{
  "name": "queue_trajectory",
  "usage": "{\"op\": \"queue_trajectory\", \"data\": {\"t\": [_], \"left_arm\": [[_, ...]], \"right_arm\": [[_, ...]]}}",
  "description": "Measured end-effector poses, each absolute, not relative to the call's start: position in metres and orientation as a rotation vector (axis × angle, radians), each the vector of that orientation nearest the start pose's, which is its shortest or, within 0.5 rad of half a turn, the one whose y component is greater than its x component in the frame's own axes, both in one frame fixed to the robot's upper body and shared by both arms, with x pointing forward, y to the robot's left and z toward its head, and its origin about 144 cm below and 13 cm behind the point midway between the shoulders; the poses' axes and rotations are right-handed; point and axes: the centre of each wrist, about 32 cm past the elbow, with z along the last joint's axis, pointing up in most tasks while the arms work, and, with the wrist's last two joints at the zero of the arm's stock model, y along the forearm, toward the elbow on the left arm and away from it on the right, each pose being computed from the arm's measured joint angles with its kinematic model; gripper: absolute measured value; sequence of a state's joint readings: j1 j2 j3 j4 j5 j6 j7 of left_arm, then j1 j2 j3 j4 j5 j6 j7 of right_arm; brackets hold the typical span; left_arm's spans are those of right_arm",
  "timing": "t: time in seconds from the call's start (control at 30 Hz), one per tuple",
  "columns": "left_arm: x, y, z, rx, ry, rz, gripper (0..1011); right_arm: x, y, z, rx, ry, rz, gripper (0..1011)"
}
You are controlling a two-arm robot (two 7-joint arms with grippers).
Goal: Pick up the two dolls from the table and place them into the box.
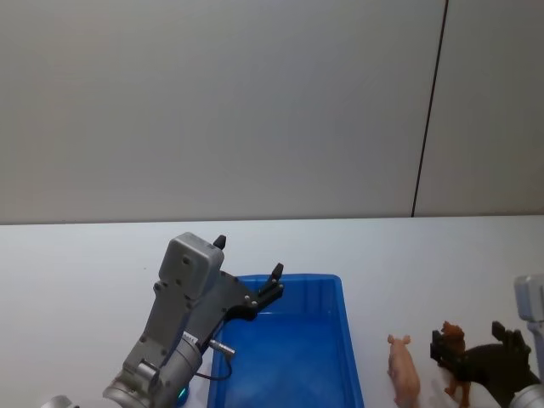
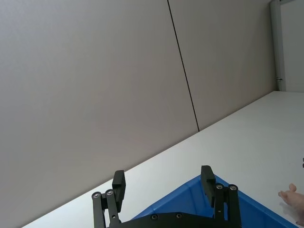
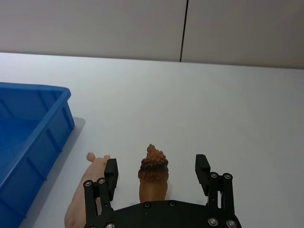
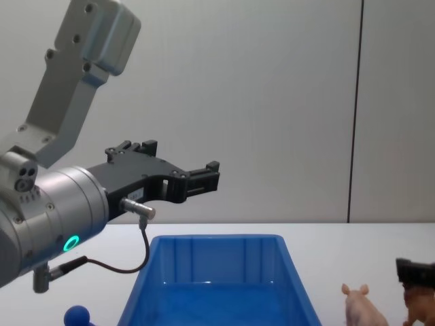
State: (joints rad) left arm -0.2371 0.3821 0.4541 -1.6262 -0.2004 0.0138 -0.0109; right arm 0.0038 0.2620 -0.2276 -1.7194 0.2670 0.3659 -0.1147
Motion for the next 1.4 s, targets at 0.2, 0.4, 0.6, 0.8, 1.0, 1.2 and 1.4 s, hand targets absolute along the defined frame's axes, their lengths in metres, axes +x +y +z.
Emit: {"op": "queue_trajectory", "data": {"t": [0.2, 0.4, 0.6, 0.8, 1.0, 1.2, 1.4], "left_arm": [[0.492, 0.198, 1.204, 0.061, -0.268, 1.124, 1001], [0.492, 0.198, 1.204, 0.061, -0.268, 1.124, 1001], [0.492, 0.198, 1.204, 0.061, -0.268, 1.124, 1001], [0.492, 0.198, 1.204, 0.061, -0.268, 1.124, 1001], [0.492, 0.198, 1.204, 0.061, -0.268, 1.124, 1001], [0.492, 0.198, 1.204, 0.061, -0.268, 1.124, 1001], [0.492, 0.198, 1.204, 0.061, -0.268, 1.124, 1001]], "right_arm": [[0.449, -0.221, 1.171, -0.266, 0.221, -1.418, 1001], [0.448, -0.221, 1.165, -0.287, 0.261, -1.415, 1001], [0.446, -0.222, 1.160, -0.302, 0.294, -1.404, 929], [0.445, -0.222, 1.154, -0.308, 0.318, -1.393, 764], [0.445, -0.223, 1.149, -0.303, 0.326, -1.384, 589], [0.444, -0.223, 1.146, -0.293, 0.317, -1.379, 390], [0.444, -0.222, 1.145, -0.283, 0.289, -1.380, 287]]}}
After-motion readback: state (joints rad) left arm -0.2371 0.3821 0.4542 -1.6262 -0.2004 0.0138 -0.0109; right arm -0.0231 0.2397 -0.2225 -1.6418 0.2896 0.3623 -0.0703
